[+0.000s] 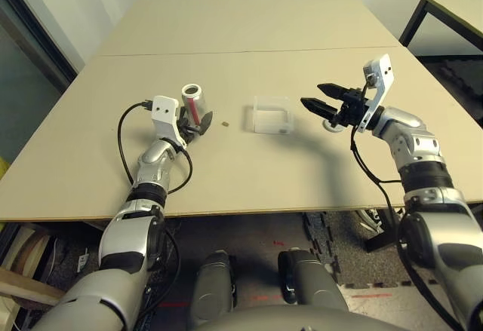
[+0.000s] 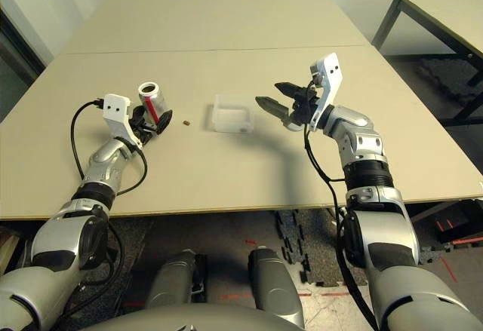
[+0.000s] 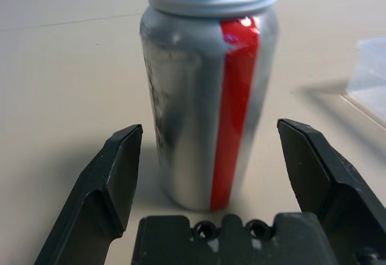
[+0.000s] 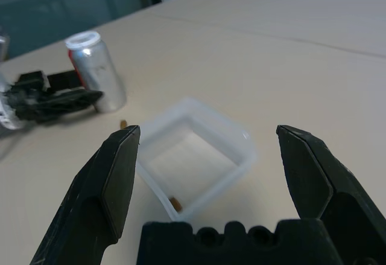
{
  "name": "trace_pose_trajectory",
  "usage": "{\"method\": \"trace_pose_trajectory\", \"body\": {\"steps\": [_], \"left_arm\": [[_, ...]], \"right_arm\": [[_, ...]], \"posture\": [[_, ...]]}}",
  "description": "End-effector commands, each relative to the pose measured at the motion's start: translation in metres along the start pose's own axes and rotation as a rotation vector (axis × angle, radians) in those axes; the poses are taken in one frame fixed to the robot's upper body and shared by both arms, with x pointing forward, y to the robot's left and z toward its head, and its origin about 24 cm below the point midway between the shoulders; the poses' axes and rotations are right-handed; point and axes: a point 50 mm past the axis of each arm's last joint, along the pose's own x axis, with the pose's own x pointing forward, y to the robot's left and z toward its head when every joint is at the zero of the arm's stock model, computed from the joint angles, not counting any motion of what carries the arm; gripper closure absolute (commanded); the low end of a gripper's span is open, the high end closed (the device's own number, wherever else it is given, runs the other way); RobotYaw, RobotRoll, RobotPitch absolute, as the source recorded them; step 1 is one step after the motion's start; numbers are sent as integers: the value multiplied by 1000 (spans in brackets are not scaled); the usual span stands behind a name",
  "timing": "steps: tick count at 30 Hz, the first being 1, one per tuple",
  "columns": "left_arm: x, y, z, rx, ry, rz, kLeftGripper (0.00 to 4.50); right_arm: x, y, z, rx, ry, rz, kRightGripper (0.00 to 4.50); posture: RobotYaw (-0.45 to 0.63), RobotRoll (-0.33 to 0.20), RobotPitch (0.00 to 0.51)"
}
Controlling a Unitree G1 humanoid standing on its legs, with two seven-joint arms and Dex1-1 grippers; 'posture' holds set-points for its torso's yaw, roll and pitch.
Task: Pour the medicine from the bottle into the box.
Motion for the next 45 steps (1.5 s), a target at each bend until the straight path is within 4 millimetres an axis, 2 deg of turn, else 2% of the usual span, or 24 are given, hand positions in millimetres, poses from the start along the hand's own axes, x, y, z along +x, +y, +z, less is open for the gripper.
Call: {"method": "trace_pose_trajectory", "body": {"steps": [1, 11, 16, 19, 24, 31, 39, 45], "left_arm": [[-12, 1, -2, 34, 12, -20, 18], [-53, 20, 24, 44, -35, 46, 18], [-79, 48, 32, 49, -35, 172, 18], [-85, 67, 37, 38, -44, 274, 18], [-83, 92, 49, 38, -82, 438, 18], [-74, 111, 42, 40, -38, 580, 18], [-64, 112, 35, 66, -3, 644, 18], [-71, 117, 32, 71, 3, 685, 18]], "right_arm": [[-15, -9, -9, 11, 21, -62, 0], [-52, -33, -25, 16, 46, -282, 0], [-64, -49, -27, 14, 32, -463, 0], [-68, -57, -24, -21, 5, -592, 0], [-74, -69, -16, -60, -82, -825, 0], [-79, -74, -15, -116, -128, -1008, 0], [-77, -71, -23, -94, -131, -1025, 0], [-71, -68, -27, -76, -143, -1006, 0]], "posture": [[-39, 0, 69], [-31, 0, 78], [-20, 0, 85], [-11, 0, 86], [-9, 0, 89], [-37, 0, 83], [-37, 0, 105], [-27, 0, 107]]}}
